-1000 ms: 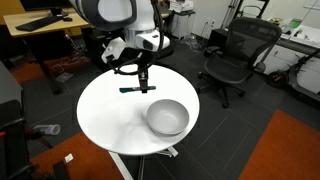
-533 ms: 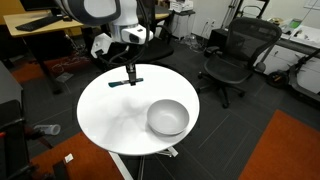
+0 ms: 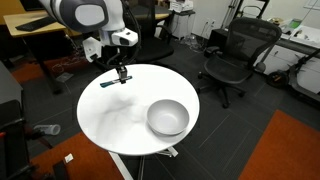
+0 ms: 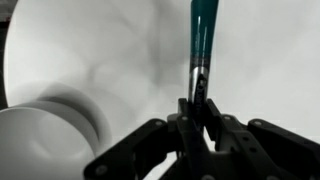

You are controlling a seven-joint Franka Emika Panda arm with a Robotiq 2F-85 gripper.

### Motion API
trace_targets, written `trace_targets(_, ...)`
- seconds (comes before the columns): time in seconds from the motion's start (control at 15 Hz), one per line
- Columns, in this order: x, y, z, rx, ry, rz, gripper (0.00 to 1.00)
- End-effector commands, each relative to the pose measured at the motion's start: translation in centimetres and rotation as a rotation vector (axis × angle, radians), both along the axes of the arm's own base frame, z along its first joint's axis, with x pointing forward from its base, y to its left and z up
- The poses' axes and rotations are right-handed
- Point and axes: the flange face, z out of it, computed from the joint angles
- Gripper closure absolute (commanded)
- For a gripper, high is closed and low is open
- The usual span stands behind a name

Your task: Place the marker on the table

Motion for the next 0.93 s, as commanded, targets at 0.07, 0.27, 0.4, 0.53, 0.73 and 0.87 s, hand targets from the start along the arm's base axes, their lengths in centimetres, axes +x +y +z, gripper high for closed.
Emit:
trace_targets(0.07,-0.6,1.6,-1.8,0.009,-0.053,0.069,0.95)
trace_targets(0.27,0.0,1.9,-3.4,0.016,-0.059,0.071,0.95)
trace_targets(0.4,0.3,1.8,-4.3,0.018,-0.053,0.067,0.95)
trace_targets(0.53,0.6,1.7,-5.1,0.018,-0.047,0.064,0.95)
trace_targets(0.73,1.4,1.3,-5.9,0.015,-0.045,0.057,0.95)
trace_targets(0.87,2.0,1.0,-6.4,0.015,-0.044,0.053,0.95)
